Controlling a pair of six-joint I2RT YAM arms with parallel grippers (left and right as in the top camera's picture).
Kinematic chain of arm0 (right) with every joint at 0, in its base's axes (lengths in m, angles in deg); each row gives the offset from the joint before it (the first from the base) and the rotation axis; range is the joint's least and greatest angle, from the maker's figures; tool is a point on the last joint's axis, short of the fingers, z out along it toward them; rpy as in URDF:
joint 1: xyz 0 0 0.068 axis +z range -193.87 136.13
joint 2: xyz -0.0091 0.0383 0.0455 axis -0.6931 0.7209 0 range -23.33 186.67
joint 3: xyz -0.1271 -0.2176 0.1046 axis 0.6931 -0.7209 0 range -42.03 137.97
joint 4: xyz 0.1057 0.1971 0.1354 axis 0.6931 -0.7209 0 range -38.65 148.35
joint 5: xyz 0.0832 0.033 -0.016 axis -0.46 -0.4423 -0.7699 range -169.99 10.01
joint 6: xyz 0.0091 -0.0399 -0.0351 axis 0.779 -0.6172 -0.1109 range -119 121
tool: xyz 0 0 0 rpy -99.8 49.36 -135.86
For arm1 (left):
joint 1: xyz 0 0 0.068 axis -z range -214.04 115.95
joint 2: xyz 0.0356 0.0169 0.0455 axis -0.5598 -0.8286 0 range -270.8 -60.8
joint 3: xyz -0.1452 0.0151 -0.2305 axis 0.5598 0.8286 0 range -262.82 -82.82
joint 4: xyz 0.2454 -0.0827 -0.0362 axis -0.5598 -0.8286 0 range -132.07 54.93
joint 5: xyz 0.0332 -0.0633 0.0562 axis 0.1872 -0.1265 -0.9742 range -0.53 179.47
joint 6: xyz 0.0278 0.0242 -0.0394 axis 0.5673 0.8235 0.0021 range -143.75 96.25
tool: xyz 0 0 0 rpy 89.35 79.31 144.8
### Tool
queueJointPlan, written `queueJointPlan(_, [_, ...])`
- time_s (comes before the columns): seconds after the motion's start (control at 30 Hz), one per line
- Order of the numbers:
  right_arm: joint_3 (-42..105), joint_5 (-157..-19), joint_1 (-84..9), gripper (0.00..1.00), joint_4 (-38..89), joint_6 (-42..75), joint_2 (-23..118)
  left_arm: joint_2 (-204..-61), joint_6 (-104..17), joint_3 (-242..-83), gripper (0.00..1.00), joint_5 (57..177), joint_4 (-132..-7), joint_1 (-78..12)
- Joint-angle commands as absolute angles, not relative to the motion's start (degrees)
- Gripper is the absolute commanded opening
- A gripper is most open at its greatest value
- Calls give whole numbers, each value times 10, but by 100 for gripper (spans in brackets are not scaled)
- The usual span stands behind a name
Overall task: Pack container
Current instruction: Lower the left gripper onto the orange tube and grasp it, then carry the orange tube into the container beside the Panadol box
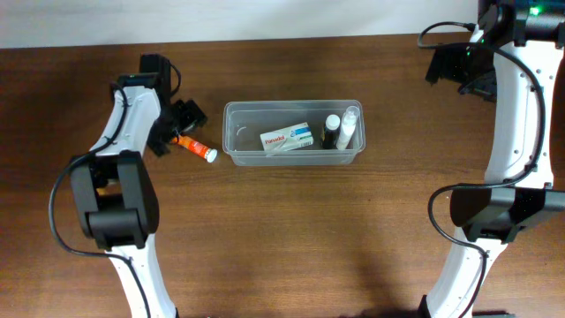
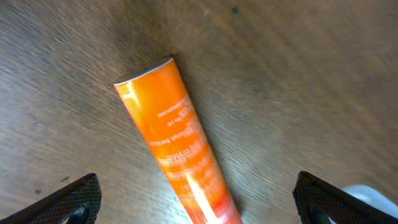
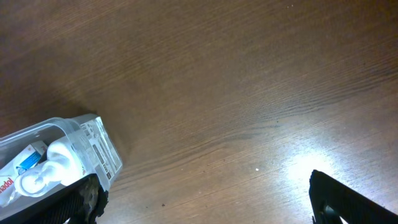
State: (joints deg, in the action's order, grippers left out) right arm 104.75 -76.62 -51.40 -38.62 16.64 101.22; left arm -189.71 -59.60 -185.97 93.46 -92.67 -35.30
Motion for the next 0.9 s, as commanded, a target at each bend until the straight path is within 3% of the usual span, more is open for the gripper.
queueJointPlan(0.0, [1054, -767, -514, 98, -388, 165, 999, -1924, -597, -1852, 99, 926, -932, -353])
queueJointPlan(0.23, [1054, -767, -514, 98, -388, 165, 999, -1941, -572, -1851, 98, 926, -942, -352])
queueJointPlan(0.3, [1054, -767, -514, 98, -388, 165, 999, -1942, -553, -1851, 94, 926, -946, -351])
queueJointPlan(0.57, [1054, -767, -514, 98, -388, 165, 999, -1942, -457, -1851, 45, 926, -960, -348])
queueJointPlan(0.73, [1054, -767, -514, 98, -388, 165, 999, -1942, -446, -1851, 32, 909, -960, -348])
queueJointPlan(0.87, [1054, -767, -514, 99, -388, 165, 999, -1942, -433, -1852, 31, 901, -960, -348])
